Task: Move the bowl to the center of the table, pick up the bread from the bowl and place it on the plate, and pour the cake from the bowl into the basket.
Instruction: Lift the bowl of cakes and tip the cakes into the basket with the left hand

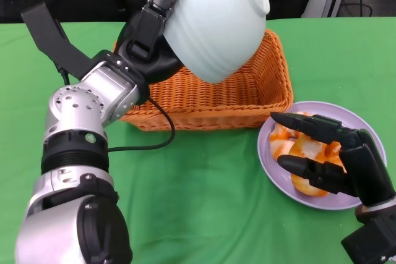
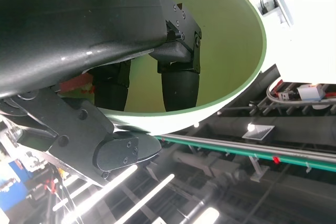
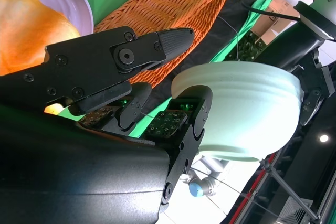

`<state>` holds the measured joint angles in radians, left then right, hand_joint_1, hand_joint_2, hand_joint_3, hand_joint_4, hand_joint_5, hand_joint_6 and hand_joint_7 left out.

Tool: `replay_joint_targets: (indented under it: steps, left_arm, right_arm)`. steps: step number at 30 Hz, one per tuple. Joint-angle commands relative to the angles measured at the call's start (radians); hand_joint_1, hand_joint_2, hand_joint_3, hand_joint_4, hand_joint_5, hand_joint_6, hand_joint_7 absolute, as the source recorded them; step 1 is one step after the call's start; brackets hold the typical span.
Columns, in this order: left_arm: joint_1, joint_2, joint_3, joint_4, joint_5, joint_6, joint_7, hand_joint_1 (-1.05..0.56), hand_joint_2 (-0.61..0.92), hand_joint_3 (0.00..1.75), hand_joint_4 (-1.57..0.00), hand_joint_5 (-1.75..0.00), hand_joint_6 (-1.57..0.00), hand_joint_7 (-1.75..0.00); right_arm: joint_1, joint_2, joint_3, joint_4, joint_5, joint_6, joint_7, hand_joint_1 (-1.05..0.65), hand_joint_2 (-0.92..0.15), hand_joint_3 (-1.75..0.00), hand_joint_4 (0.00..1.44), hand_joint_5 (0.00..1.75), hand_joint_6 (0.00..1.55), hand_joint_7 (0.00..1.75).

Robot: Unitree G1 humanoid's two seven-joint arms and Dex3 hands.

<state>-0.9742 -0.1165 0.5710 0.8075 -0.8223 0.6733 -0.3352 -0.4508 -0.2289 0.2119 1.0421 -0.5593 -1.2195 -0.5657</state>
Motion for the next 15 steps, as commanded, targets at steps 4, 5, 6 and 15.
replay_joint_targets:
  steps: [4,5,6,15]
  left_arm:
    - [-0.042,0.0,0.013,0.012,-0.042,-0.003,-0.016,-0.12,0.63,0.96,-0.66,-1.75,-0.6,-1.75]
    - [-0.043,-0.001,0.013,0.012,-0.044,-0.005,-0.015,-0.12,0.63,0.96,-0.66,-1.75,-0.6,-1.75]
    - [-0.043,-0.003,0.014,0.012,-0.045,-0.006,-0.015,-0.12,0.63,0.96,-0.67,-1.75,-0.6,-1.75]
    - [-0.041,-0.013,0.007,0.02,-0.057,-0.026,-0.043,-0.12,0.63,0.98,-0.67,-1.75,-0.62,-1.7]
  right_arm:
    - [0.007,-0.014,-0.011,0.008,0.002,0.002,-0.01,-0.56,-0.92,-0.11,1.0,0.1,0.77,0.01]
    - [0.006,-0.014,-0.01,0.009,0.002,0.002,-0.01,-0.56,-0.92,-0.11,1.0,0.1,0.77,0.01]
    - [0.007,-0.014,-0.01,0.009,0.001,0.003,-0.012,-0.56,-0.92,-0.1,1.0,0.1,0.77,0.01]
    - [0.007,-0.016,-0.009,0.013,0.003,0.002,-0.009,-0.56,-0.92,-0.09,0.99,0.09,0.78,0.01]
